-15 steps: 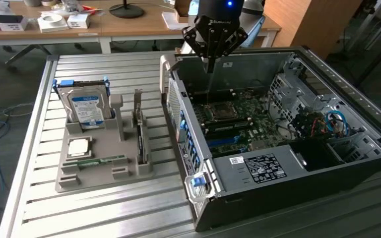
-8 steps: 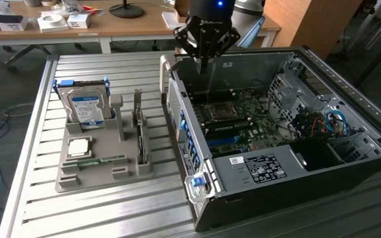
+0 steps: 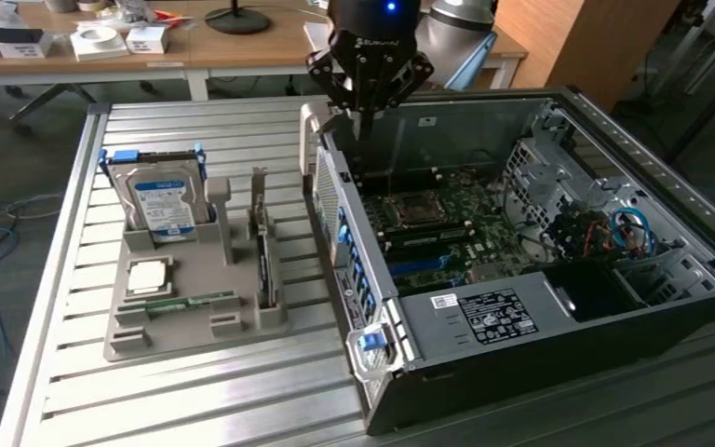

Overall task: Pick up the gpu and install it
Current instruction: 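Reach for the gpu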

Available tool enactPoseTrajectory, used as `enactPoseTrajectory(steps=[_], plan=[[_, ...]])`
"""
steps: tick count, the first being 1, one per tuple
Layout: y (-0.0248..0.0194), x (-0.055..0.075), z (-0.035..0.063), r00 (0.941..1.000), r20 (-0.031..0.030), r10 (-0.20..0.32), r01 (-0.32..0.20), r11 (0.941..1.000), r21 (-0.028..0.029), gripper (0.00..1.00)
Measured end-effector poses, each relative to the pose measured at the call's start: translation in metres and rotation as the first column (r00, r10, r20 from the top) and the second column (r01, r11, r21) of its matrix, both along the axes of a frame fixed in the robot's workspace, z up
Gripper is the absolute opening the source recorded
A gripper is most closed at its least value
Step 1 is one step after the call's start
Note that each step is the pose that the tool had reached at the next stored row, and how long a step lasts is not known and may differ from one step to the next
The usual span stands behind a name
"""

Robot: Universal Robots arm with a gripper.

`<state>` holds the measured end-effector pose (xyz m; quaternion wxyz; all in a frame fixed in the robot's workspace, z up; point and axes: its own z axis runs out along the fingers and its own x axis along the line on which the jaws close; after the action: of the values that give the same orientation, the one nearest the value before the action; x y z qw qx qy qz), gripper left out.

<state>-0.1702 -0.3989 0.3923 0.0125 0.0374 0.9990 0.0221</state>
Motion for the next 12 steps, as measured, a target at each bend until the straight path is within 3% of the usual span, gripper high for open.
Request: enactPoseTrajectory(steps=[12], plan=[[0.0000, -0.031, -0.0018, 1.0000, 0.0000, 0.000, 0.000, 1.0000, 0.0000, 0.11]])
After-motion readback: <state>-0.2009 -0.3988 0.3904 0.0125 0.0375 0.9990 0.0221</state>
